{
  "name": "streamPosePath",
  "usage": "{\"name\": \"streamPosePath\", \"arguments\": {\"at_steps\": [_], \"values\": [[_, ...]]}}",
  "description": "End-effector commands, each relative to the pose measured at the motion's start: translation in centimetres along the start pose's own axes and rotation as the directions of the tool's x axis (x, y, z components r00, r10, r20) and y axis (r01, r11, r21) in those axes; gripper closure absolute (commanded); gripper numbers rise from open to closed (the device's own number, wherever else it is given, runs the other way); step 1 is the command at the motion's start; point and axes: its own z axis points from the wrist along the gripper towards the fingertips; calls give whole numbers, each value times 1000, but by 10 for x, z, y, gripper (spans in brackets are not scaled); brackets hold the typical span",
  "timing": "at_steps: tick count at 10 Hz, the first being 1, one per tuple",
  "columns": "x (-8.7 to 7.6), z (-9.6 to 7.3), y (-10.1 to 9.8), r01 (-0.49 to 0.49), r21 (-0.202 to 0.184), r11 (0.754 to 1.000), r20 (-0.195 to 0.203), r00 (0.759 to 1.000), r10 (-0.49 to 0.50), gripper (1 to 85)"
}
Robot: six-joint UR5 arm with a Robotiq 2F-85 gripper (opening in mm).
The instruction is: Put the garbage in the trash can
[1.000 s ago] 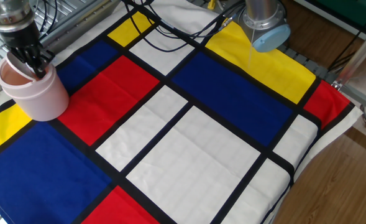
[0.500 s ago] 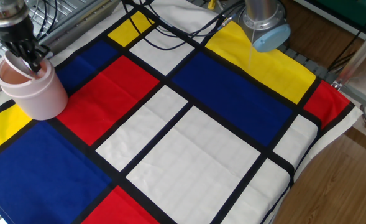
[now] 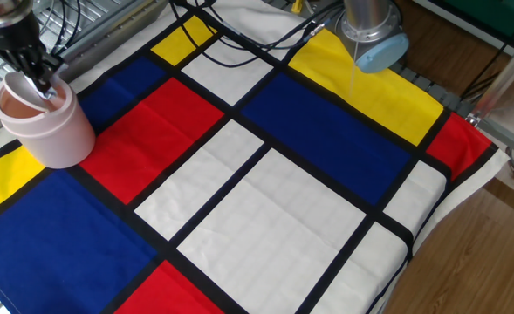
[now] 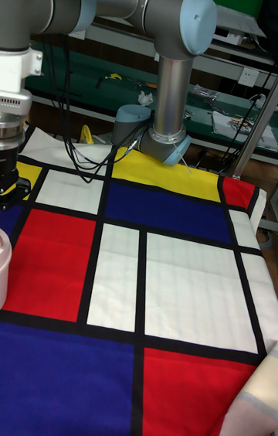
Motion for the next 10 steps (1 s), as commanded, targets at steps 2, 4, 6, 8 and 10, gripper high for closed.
{"name": "streamPosePath", "arguments": {"at_steps": [2, 4, 6, 8, 10], "values": [[0, -7, -3, 29, 9, 1000, -5, 1000, -28, 847], [-2, -8, -1, 60, 2, 998, -5, 998, -60, 807], [-2, -12, -4, 67, 19, 998, -17, 998, -67, 803], [1, -15, -8, 67, 30, 997, -28, 997, -66, 810], [4, -17, -12, 68, 35, 997, -36, 997, -67, 810]]}}
